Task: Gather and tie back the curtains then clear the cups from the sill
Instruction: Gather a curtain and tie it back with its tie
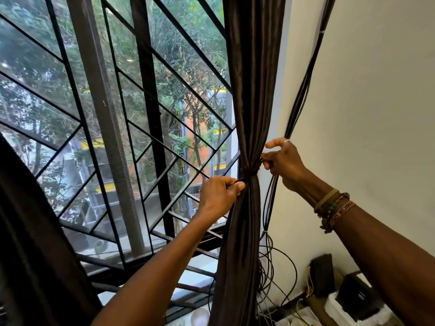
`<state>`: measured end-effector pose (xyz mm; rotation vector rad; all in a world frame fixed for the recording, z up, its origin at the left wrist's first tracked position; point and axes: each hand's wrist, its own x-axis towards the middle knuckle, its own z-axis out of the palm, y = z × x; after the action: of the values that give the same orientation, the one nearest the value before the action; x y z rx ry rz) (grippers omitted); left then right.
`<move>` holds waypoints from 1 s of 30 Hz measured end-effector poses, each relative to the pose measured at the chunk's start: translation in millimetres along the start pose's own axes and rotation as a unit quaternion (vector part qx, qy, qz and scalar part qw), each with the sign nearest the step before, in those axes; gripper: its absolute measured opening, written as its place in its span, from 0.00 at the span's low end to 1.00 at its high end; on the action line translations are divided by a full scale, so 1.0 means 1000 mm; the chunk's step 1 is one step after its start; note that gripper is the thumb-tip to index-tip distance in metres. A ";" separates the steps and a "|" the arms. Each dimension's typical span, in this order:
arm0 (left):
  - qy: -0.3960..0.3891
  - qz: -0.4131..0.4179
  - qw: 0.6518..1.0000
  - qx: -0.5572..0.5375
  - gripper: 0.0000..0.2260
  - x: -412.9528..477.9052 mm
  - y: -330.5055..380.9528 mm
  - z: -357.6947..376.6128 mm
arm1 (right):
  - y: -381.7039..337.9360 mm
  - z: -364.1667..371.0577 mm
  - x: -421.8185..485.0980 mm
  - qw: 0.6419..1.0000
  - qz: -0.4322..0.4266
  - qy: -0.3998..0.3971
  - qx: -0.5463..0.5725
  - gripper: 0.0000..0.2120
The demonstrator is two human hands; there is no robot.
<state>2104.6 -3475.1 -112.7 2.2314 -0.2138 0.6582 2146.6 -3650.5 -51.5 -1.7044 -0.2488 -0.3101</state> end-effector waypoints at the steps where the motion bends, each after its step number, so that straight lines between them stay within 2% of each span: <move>1: 0.006 0.011 1.000 0.005 0.16 0.001 -0.002 -0.001 | 0.000 -0.001 0.003 1.000 0.006 0.005 0.006 0.11; 4: 0.027 0.034 0.998 0.052 0.16 0.000 -0.009 -0.001 | 0.004 0.005 0.001 1.000 0.016 0.012 0.013 0.11; 6: 0.033 0.030 0.995 0.087 0.16 -0.001 -0.012 0.003 | 0.002 0.011 -0.007 0.999 -0.024 0.005 -0.044 0.10; 8: 0.015 -0.002 0.999 0.043 0.11 -0.001 -0.014 0.005 | -0.006 0.007 -0.010 0.991 -0.060 -0.063 -0.105 0.09; 9: -0.011 -0.031 0.999 -0.005 0.15 0.000 -0.014 0.005 | -0.012 0.003 -0.010 0.984 -0.058 -0.112 -0.124 0.06; 10: -0.048 -0.059 0.995 -0.058 0.27 0.000 -0.013 0.006 | -0.019 -0.001 -0.008 0.975 -0.065 -0.147 -0.155 0.04; 11: -0.076 -0.087 0.987 -0.110 0.41 0.001 -0.011 0.008 | -0.024 -0.004 -0.004 0.966 -0.086 -0.144 -0.197 0.11; 12: -0.078 -0.111 0.980 -0.147 0.50 0.002 -0.007 0.011 | -0.027 -0.007 -0.001 0.956 -0.121 -0.108 -0.245 0.19; 13: -0.059 -0.129 0.975 -0.171 0.53 0.003 -0.004 0.016 | -0.031 -0.006 0.003 0.949 -0.157 -0.055 -0.268 0.25; 14: -0.035 -0.144 0.972 -0.181 0.51 0.007 -0.001 0.020 | -0.033 -0.002 0.006 0.946 -0.179 -0.006 -0.270 0.29; 15: -0.020 -0.147 0.973 -0.175 0.45 0.013 0.000 0.025 | -0.038 0.003 0.009 0.949 -0.178 0.023 -0.261 0.35; 16: -0.015 -0.149 0.976 -0.158 0.37 0.017 0.002 0.029 | -0.043 0.009 0.012 0.959 -0.155 0.019 -0.237 0.40; 17: -0.015 -0.148 0.979 -0.143 0.29 0.020 0.004 0.033 | -0.045 0.016 0.017 0.969 -0.135 -0.005 -0.205 0.42; 19: -0.008 -0.146 0.979 -0.141 0.20 0.023 0.004 0.043 | -0.048 0.026 0.026 0.982 -0.118 -0.058 -0.135 0.26; 20: -0.005 -0.148 0.977 -0.152 0.18 0.022 0.004 0.048 | -0.048 0.031 0.032 0.985 -0.113 -0.060 -0.116 0.20; 21: -0.004 -0.149 0.974 -0.171 0.16 0.020 0.006 0.051 | -0.047 0.035 0.037 0.985 -0.111 -0.054 -0.121 0.20; 23: -0.015 -0.153 0.966 -0.207 0.14 0.018 0.005 0.056 | -0.048 0.043 0.042 0.972 -0.126 -0.036 -0.195 0.24; 25: -0.036 -0.142 0.965 -0.218 0.13 0.020 -0.001 0.054 | -0.046 0.046 0.048 0.941 -0.151 0.023 -0.301 0.26; 28: -0.083 -0.135 0.960 -0.231 0.15 0.027 -0.015 0.052 | -0.041 0.049 0.047 0.939 -0.115 0.091 -0.311 0.26; 30: -0.098 -0.131 0.962 -0.219 0.16 0.025 -0.020 0.053 | -0.041 0.053 0.045 0.940 -0.131 0.058 -0.310 0.26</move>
<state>2154.0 -3498.6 -142.0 1.8479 -0.1425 0.2170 2178.6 -3592.3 -5.1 -2.2673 -0.3124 -0.7466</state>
